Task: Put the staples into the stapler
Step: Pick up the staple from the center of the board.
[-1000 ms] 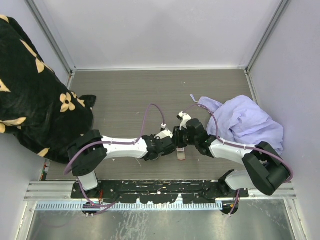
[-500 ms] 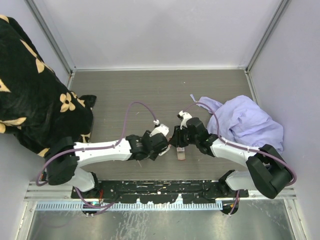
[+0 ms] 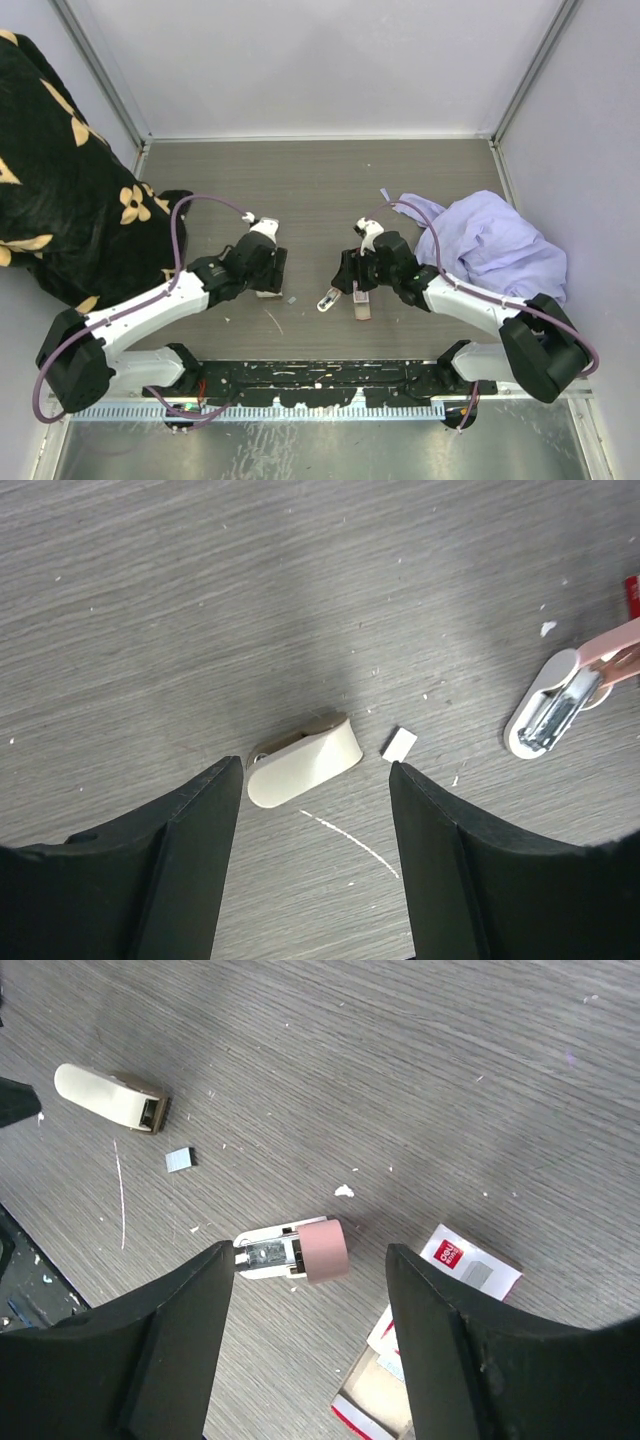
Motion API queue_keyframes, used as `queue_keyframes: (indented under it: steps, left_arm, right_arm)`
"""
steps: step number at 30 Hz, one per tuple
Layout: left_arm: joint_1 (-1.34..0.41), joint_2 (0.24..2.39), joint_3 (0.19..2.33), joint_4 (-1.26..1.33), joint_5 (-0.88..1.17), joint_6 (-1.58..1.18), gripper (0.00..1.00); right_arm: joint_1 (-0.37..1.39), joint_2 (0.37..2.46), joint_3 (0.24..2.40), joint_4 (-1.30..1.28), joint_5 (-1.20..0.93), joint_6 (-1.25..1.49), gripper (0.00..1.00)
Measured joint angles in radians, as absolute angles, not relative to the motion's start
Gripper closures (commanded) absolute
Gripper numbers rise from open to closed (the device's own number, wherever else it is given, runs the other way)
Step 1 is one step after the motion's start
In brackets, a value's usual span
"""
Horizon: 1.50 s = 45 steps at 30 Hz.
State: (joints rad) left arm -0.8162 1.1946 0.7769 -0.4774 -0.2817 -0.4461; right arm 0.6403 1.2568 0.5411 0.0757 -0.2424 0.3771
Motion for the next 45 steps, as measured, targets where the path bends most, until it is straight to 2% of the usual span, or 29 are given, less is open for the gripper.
queue_keyframes:
  steps: [4,8,11,16,21,28,32,45]
  left_arm:
    - [-0.755,1.156,0.762,-0.445,-0.223,-0.436,0.35]
    - [-0.674,1.137,0.729,-0.4,-0.174,-0.427,0.23]
    - [-0.574,1.106,0.68,-0.348,-0.15,-0.425,0.2]
    - [-0.457,1.02,0.558,-0.214,-0.15,-0.429,0.15]
    - [-0.45,0.935,0.43,-0.091,-0.212,-0.43,0.14]
    - [-0.45,0.765,0.337,-0.036,-0.323,-0.433,0.13]
    - [-0.45,0.726,0.332,-0.02,-0.352,-0.433,0.09]
    - [-0.45,0.788,0.332,-0.011,-0.359,-0.433,0.08]
  right_arm:
    - [0.641,1.23,0.545,0.047,-0.211,0.366,0.31]
    - [0.645,1.168,0.599,-0.057,-0.141,0.331,0.33]
    - [0.663,1.159,0.69,-0.131,-0.076,0.311,0.33]
    - [0.83,1.242,0.867,-0.224,0.074,0.301,0.38]
    - [1.003,1.447,1.024,-0.276,0.142,0.305,0.42]
    - [1.06,1.673,1.085,-0.295,0.163,0.296,0.45]
    - [1.077,1.745,1.118,-0.296,0.163,0.281,0.47]
    - [1.101,1.847,1.159,-0.268,0.164,0.241,0.5]
